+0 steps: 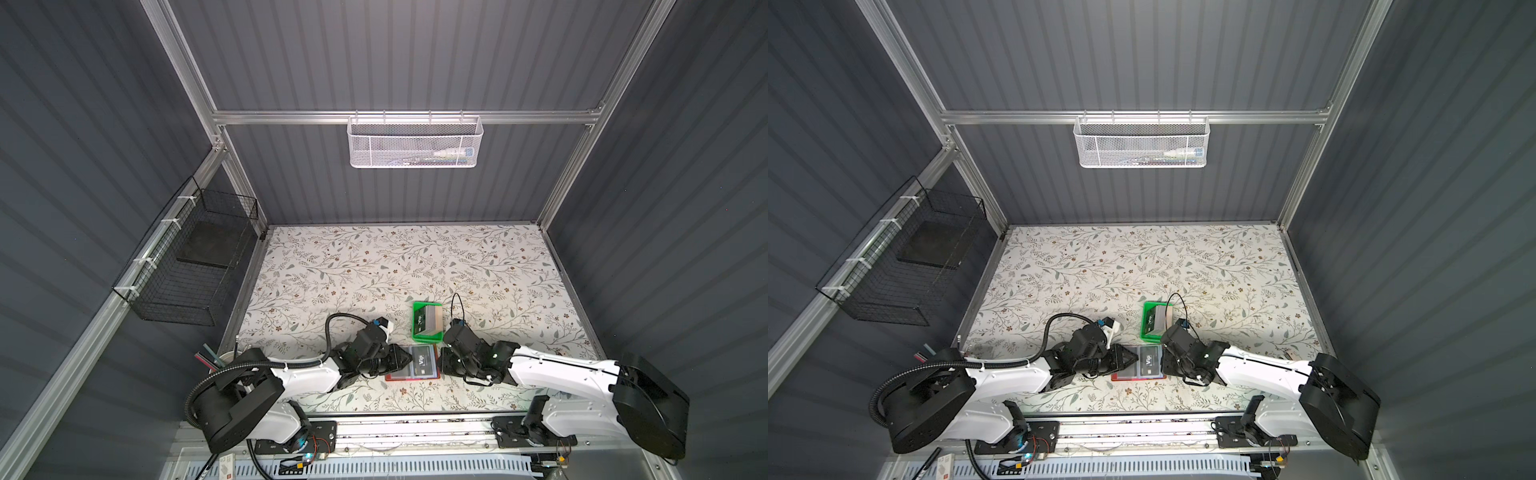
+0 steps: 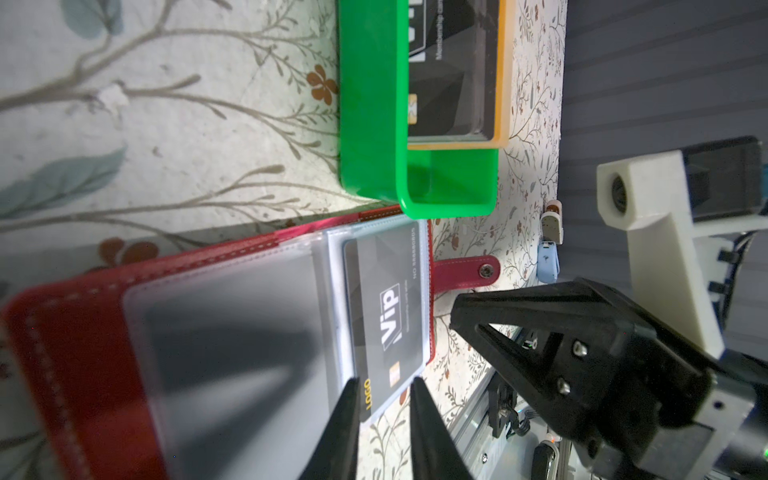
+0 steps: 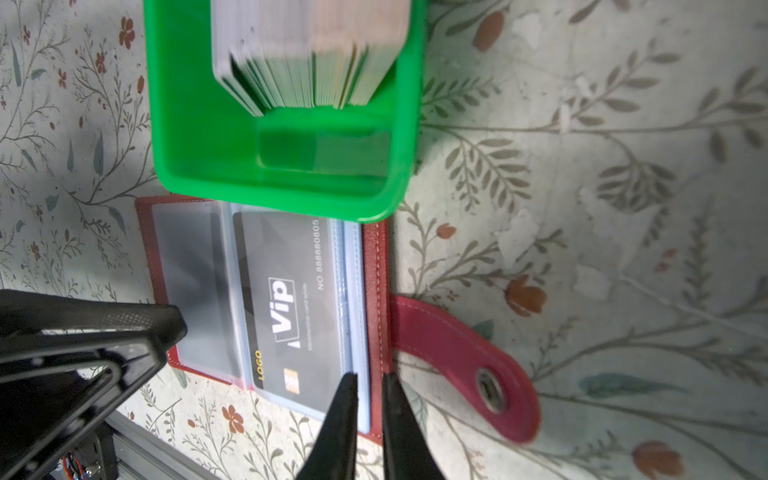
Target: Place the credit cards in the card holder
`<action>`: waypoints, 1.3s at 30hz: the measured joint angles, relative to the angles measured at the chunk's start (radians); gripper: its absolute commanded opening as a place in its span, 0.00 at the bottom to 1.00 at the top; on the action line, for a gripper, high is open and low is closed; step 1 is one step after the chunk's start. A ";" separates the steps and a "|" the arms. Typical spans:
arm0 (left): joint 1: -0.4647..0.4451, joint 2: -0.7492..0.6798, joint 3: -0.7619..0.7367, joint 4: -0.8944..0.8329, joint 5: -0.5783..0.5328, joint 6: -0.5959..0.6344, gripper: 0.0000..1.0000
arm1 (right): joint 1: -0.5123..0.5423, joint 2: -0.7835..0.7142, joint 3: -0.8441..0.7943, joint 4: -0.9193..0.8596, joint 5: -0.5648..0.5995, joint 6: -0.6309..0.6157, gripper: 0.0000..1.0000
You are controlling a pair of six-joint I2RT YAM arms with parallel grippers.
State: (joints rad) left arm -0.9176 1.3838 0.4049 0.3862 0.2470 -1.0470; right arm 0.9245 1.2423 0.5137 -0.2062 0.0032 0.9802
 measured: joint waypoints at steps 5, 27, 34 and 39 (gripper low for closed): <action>0.000 0.003 0.000 -0.005 -0.002 0.006 0.23 | 0.000 0.006 -0.003 0.013 -0.006 -0.002 0.16; -0.024 0.087 0.024 0.037 -0.001 0.008 0.16 | 0.000 0.028 -0.016 0.045 -0.018 -0.001 0.12; -0.028 0.107 0.049 0.023 -0.004 0.010 0.13 | 0.004 0.010 -0.016 0.045 -0.018 -0.001 0.11; -0.039 0.127 0.070 -0.003 -0.007 0.013 0.11 | 0.005 -0.002 -0.016 0.045 -0.018 -0.001 0.11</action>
State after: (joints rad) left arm -0.9562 1.5108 0.4747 0.3836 0.2398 -1.0344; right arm 0.9295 1.2404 0.4973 -0.1616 -0.0151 0.9791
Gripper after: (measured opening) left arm 0.119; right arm 0.114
